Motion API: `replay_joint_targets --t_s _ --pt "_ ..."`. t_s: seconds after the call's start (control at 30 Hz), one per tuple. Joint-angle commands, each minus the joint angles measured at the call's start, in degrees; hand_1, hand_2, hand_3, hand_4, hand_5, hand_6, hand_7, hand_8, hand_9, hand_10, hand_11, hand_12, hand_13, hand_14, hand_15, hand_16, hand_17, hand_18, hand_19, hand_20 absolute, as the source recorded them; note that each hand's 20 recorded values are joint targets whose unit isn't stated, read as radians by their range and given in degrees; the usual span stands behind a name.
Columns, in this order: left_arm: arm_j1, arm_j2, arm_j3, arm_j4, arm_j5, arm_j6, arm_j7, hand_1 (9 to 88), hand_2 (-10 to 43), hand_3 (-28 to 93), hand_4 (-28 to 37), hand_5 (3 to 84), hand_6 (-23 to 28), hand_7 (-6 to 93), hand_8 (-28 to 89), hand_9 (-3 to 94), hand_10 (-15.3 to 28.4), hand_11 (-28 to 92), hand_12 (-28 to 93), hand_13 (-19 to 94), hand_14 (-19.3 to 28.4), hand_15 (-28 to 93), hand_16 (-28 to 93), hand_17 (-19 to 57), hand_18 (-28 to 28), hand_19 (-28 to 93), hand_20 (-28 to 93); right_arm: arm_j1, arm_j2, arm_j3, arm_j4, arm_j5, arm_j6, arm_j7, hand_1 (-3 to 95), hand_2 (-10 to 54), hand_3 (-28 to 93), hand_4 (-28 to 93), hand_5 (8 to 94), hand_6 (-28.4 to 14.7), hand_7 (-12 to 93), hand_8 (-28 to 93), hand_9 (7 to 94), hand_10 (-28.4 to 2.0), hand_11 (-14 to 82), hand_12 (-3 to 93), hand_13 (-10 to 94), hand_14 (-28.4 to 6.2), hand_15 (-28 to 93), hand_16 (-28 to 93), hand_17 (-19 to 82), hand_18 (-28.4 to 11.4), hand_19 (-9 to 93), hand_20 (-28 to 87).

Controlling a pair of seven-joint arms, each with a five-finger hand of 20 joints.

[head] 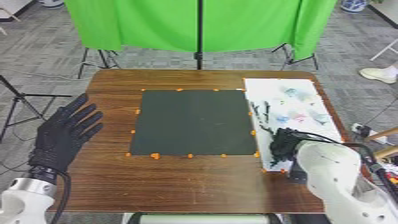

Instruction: Arrange flowers

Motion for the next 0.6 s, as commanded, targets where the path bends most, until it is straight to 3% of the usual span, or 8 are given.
replay_joint_targets --t_s 0.03,0.2,0.3,0.4,0.5,0.6 --pt "0.57 0.15 0.14 0.13 -0.13 -0.07 0.08 25.5 -1.6 69 -28.2 25.9 1.8 21.1 -12 22.2 10.4 21 15 15 12.8 30 -1 -11.4 18.2 40 6 -9.88 0.09 -0.61 3.23 -2.27 1.77 -1.18 31.3 -0.9 93 -15 88.6 -4.4 36 7 82.6 -9.8 56.8 30.5 79 -4.4 80 31 53 -15.9 93 66" --pt "0.83 0.64 -0.21 0.18 -0.23 -0.07 0.6 25.5 -1.6 69 -28.3 25.9 1.8 21.2 -12 22.2 10.4 22 15 15 12.8 30 -2 -11.4 18.2 40 6 -10.81 0.57 1.54 -2.37 -3.19 3.99 0.23 30.5 -0.3 93 -12 90.6 -5.4 36 5 84.7 -10.3 55.9 29.9 81 -4.3 80 30 54 -16.3 93 68" --pt "0.76 1.71 -0.85 0.17 -0.18 -0.54 0.25 25.5 -1.6 69 -28.2 25.8 1.8 21.3 -12 22.2 10.4 21 15 15 12.8 30 -2 -11.4 18.2 40 6 -9.23 0.9 2.61 -5.17 1.32 4.21 2.64 30.2 -0.3 93 -10 91.6 -5.5 37 4 86.7 -9.8 55.6 29.6 82 -4.6 81 31 56 -16.7 93 70" --pt "0.61 2.7 -1.14 0.07 -0.2 -0.26 0.76 25.5 -1.7 69 -28.2 25.8 1.8 21.3 -12 22.1 10.4 22 15 15 12.9 30 -2 -11.4 18.2 40 6 -8.25 1.46 3.77 -7.48 1.92 6.02 2.31 30.1 -0.2 93 -9 91.8 -5.6 38 4 87.5 -9.6 55.3 29.6 83 -4.5 81 31 57 -16.7 93 70" --pt "0.65 3.71 -1.31 0.16 0.5 0.59 1.72 25.4 -1.7 69 -28.2 25.8 1.8 21.2 -12 22.0 10.3 21 15 15 12.9 30 -1 -11.5 18.2 40 6 -5.69 1.19 4.24 -8.72 2.62 7.79 2.49 30.1 -0.2 93 -9 91.5 -5.6 38 4 87.8 -9.5 55.1 29.9 83 -4.3 81 31 57 -16.7 93 71" --pt "0.74 4.93 -1.81 0.16 1.58 0.35 1.86 24.6 -2.3 70 -28.2 25.8 1.7 21.3 -12 22.1 10.3 21 15 15 12.8 30 -1 -11.5 18.3 40 6 -1.48 1.43 3.05 -8.4 0.96 9.16 1.25 30.1 -0.1 93 -9 91.5 -5.7 39 4 87.9 -9.5 55.0 30.1 83 -4.2 81 31 57 -16.7 93 71"
